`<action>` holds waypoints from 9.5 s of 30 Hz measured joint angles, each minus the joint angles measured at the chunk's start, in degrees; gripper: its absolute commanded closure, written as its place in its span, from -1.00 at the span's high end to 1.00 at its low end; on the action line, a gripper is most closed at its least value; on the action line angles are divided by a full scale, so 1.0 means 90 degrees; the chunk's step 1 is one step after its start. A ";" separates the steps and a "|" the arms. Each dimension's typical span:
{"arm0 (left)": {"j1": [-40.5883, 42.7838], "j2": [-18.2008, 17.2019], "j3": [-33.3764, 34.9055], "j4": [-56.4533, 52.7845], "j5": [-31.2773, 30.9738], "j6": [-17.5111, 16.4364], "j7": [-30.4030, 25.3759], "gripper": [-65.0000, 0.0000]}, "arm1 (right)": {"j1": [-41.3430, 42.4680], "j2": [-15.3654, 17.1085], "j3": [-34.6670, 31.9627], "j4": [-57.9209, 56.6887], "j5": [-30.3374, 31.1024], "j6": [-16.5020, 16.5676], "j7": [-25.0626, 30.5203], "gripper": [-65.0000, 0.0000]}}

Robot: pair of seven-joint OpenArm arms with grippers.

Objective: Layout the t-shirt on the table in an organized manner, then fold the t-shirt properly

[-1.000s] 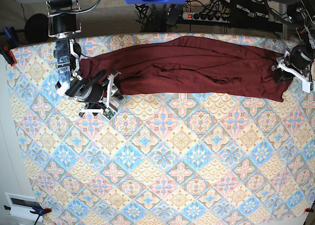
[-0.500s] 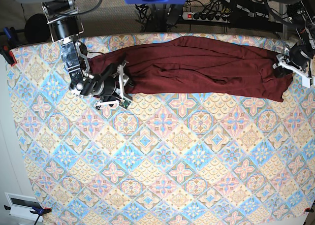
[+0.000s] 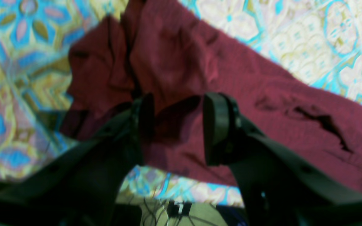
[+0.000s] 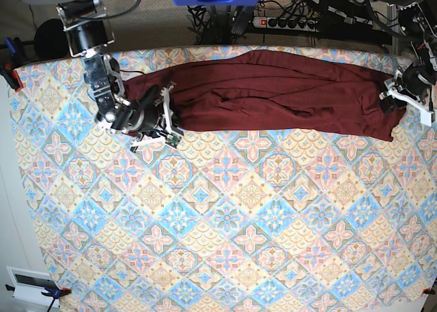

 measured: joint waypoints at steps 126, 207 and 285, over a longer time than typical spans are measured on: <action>-0.0401 0.0624 -0.0729 0.1236 0.0967 -0.1994 0.0352 -0.99 | -0.2074 -0.0352 0.1882 0.2195 0.0991 -0.0015 -0.0017 -0.38; -0.0687 0.0087 0.0342 -0.0216 -0.0381 -0.1970 0.0940 -0.39 | -0.1957 -0.1299 0.3589 -0.0376 0.3750 -0.0012 -0.0988 0.02; -0.0809 0.0512 0.0367 -0.0226 -0.0355 -0.1970 0.0656 -0.39 | -0.0194 -0.2317 0.0423 0.0661 0.2465 -0.0017 -0.1260 -0.99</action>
